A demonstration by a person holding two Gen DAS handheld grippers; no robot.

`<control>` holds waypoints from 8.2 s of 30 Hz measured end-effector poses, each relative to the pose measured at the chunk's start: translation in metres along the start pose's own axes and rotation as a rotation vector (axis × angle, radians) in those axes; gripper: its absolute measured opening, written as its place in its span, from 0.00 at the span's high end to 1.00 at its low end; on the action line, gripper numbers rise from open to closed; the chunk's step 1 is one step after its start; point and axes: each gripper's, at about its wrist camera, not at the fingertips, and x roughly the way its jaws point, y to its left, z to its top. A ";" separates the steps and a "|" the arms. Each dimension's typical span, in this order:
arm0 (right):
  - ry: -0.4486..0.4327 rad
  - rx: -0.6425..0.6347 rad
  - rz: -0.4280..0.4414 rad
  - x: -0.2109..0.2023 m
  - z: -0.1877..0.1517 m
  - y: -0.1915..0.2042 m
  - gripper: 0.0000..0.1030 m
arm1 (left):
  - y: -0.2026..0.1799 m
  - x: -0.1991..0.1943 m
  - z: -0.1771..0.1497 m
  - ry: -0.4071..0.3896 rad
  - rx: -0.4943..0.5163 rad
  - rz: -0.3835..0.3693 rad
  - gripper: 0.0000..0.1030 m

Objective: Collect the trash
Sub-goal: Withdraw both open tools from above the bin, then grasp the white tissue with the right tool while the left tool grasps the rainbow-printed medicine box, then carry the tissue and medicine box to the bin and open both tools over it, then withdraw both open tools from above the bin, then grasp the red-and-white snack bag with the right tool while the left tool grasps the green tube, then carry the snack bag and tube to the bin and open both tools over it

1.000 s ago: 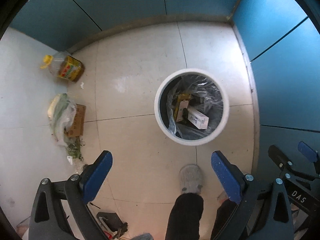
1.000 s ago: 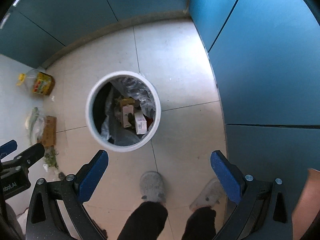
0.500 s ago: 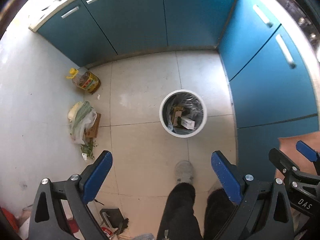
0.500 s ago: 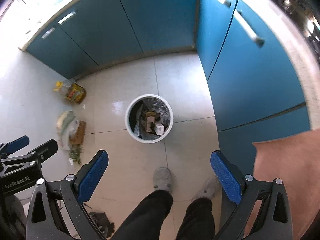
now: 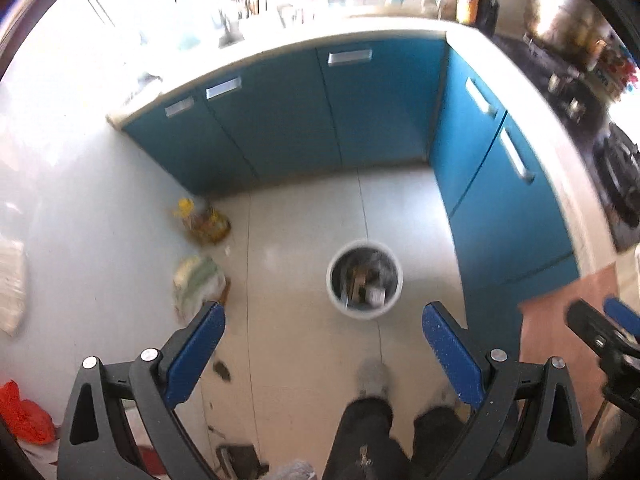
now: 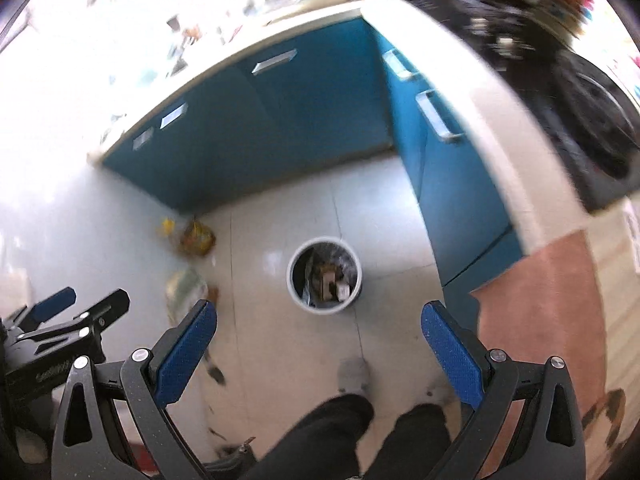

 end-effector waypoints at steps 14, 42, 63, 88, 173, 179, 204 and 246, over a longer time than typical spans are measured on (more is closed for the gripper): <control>-0.144 0.742 -0.315 -0.137 -0.050 -0.405 0.00 | -0.377 -0.012 0.038 0.236 0.266 -0.395 0.02; -0.138 0.686 -0.630 -0.093 -0.086 -0.556 0.95 | -0.586 0.002 -0.057 0.173 0.714 -0.255 0.32; -0.243 0.604 -0.174 -0.116 -0.054 -0.346 0.96 | -0.347 -0.002 0.010 0.214 0.450 -0.502 0.33; 0.326 0.281 0.109 0.551 -0.047 -0.061 0.96 | -0.015 0.548 -0.041 0.651 -0.115 -0.284 0.33; -0.464 1.022 -0.222 -0.206 -0.086 -0.554 0.03 | -0.544 -0.039 0.008 0.162 0.575 -0.455 0.08; -0.446 1.134 -0.243 -0.195 -0.110 -0.671 0.03 | -0.651 -0.006 -0.015 0.341 0.565 -0.492 0.09; -0.512 0.905 -0.359 -0.188 -0.063 -0.651 0.97 | -0.643 -0.055 -0.024 0.166 0.554 -0.478 1.00; 0.175 0.156 -0.138 0.384 -0.012 -0.074 0.98 | 0.007 0.409 -0.024 0.438 -0.141 -0.200 1.00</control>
